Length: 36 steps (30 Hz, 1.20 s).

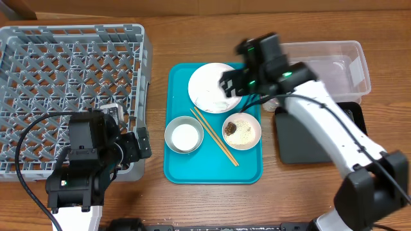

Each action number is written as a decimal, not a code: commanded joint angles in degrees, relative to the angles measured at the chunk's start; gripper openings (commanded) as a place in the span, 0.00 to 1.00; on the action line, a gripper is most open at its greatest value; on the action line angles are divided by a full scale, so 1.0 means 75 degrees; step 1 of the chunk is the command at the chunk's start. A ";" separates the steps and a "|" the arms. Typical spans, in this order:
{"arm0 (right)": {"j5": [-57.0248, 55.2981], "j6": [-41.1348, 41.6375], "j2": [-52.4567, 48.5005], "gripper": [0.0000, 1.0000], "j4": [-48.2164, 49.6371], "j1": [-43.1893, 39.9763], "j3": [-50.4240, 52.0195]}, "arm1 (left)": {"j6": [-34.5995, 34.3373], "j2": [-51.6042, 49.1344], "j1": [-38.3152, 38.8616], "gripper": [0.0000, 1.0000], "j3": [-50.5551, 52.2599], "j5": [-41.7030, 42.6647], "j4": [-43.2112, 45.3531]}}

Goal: Sort waste into correct bins and load items into the dishwasher
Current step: 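Grasp the white tissue from the plate with the right gripper, drop in bin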

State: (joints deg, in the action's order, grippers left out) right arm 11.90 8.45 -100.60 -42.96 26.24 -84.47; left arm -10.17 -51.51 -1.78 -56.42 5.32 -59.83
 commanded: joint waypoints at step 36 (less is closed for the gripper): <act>-0.1775 0.1571 -0.0219 0.04 -0.1542 -0.1679 -0.1518 | -0.0020 0.0032 0.0041 1.00 -0.0184 0.0067 -0.0105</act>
State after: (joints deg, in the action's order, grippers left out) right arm -0.84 15.73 -103.00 -51.77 18.48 -95.59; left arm -10.17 -51.51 -1.78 -56.45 5.32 -60.66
